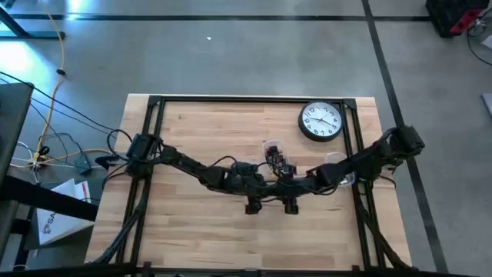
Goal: Insert battery
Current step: Remove the black cover of the remote
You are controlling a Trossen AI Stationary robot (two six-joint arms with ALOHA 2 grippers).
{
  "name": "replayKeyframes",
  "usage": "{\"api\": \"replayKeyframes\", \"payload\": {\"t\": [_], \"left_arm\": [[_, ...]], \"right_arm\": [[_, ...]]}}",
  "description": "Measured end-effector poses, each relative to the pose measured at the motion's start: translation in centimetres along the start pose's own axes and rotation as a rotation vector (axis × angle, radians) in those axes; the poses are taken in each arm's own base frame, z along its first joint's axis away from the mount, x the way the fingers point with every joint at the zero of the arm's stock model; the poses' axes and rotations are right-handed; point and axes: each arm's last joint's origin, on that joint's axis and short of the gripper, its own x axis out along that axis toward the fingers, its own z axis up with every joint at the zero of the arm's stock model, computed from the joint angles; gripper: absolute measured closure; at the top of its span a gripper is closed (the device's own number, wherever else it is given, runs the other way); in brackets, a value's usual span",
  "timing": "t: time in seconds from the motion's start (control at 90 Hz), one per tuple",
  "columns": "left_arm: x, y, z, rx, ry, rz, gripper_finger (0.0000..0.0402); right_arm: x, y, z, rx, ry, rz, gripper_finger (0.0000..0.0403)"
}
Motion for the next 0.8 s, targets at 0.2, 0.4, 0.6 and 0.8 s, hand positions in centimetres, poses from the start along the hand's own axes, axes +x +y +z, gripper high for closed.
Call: {"api": "replayKeyframes", "payload": {"t": [0.2,0.4,0.6,0.8], "left_arm": [[-0.1,-0.5,-1.4,-0.029,0.041,0.01,0.0248],[-0.1,-0.9,-1.5,-0.026,0.034,0.022,0.0248],[-0.1,-0.9,-1.7,-0.019,0.055,0.018,0.0249],[-0.1,-0.9,-1.3,-0.033,0.009,0.003,0.0249]], "right_arm": [[0.0,0.1,0.4,-0.007,-0.044,0.004,0.0186],[1.1,0.2,-0.1,0.003,-0.009,0.003,0.0186],[2.3,0.4,-0.6,0.01,0.026,0.009,0.0186],[2.3,0.4,-0.5,0.015,0.004,0.011,0.0186]]}}
